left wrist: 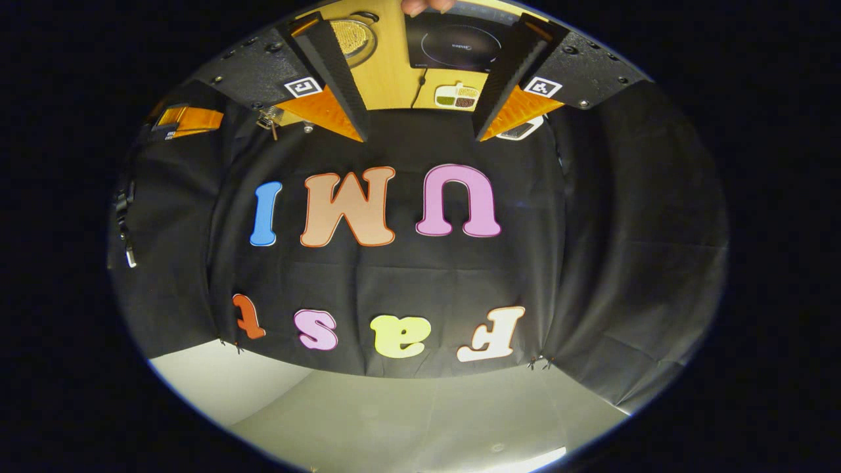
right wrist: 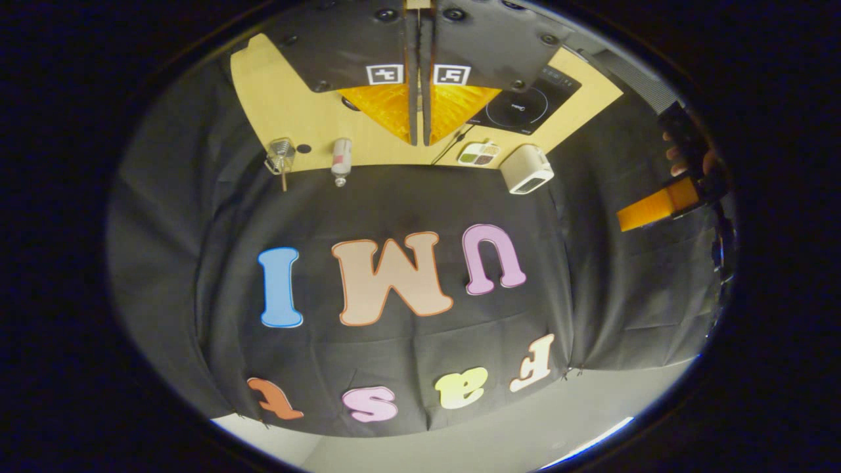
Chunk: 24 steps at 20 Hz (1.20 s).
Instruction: First push the handle of the pot to place it horizontally, then grasp the pot with both hands and set it on the induction cooktop.
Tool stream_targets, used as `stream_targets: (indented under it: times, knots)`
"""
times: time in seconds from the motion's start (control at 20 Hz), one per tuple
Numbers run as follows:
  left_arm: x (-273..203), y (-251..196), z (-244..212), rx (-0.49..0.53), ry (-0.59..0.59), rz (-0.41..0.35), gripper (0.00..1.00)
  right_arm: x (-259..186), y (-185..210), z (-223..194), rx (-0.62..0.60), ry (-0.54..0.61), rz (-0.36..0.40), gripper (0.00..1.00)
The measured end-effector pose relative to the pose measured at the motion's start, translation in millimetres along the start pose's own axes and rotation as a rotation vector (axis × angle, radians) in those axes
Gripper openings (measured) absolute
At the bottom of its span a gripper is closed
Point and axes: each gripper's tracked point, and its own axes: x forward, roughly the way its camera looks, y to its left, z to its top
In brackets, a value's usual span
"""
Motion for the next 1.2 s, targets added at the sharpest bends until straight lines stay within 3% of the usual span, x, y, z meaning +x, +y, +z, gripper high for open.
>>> stream_targets:
  times: [0.15,0.25,0.3,0.5,0.6,0.7,0.85,1.2]
  knots:
    - [14,-9,0,0.004,-0.033,-0.007,0.92,15,2,-30,0.034,0.057,0.032,0.00]
    - [24,-14,-4,0.004,-0.039,-0.031,0.95,20,0,-50,0.044,0.096,0.023,0.03]
    - [31,-16,-7,0.008,-0.048,-0.049,0.92,22,0,-57,0.044,0.108,0.017,0.03]
    - [57,-11,-24,0.003,-0.041,-0.124,0.96,31,2,-107,0.055,0.212,-0.056,0.02]
    - [69,-8,-40,-0.027,-0.014,-0.167,0.93,31,5,-135,0.055,0.268,-0.103,0.02]
    - [81,-5,-57,-0.052,-0.005,-0.209,0.96,34,13,-164,0.097,0.320,-0.133,0.06]
    - [93,7,-80,-0.048,0.022,-0.245,0.94,40,23,-203,0.155,0.401,-0.179,0.02]
    - [118,28,-106,-0.064,0.042,-0.275,0.96,43,49,-280,0.193,0.620,-0.202,0.03]
